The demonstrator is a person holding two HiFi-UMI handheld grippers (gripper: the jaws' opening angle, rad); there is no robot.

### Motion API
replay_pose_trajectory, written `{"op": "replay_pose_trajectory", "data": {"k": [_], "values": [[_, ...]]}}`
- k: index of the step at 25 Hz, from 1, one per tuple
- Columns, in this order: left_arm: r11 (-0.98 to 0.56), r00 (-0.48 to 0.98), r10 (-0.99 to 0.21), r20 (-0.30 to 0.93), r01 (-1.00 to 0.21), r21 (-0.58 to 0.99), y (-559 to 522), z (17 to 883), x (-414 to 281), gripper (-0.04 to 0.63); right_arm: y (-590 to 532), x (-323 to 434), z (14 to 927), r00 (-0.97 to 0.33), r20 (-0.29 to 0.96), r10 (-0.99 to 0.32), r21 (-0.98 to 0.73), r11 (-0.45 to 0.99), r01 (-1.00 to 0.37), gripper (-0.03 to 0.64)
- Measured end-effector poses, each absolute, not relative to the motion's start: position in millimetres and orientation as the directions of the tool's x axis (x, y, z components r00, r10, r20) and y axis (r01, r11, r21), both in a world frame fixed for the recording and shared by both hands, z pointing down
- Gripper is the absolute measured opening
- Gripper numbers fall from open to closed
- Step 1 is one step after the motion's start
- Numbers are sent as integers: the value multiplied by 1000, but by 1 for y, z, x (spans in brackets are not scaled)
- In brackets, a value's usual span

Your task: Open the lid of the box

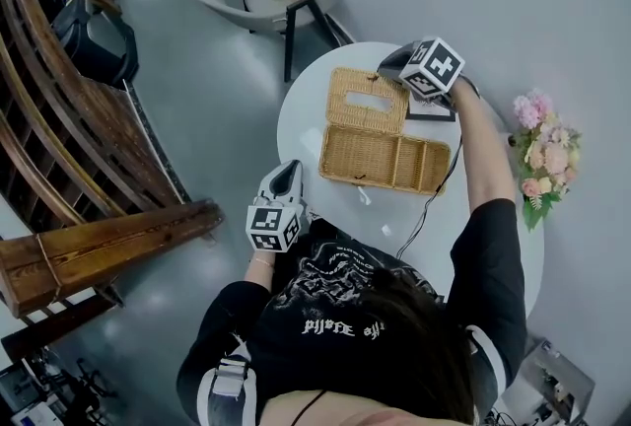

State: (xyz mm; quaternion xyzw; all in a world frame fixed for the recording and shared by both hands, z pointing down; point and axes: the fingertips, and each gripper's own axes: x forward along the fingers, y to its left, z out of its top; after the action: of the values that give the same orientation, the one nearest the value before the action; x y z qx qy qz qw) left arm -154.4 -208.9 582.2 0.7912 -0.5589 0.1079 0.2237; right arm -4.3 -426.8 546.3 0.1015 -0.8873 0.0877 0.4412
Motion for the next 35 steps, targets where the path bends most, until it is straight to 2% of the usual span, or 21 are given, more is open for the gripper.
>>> {"op": "replay_pose_trajectory", "data": {"k": [35], "values": [[-240, 332, -806, 490, -940, 241, -235, 602, -156, 25, -453, -2, 643, -567, 822, 62, -301, 891, -339, 40]]}}
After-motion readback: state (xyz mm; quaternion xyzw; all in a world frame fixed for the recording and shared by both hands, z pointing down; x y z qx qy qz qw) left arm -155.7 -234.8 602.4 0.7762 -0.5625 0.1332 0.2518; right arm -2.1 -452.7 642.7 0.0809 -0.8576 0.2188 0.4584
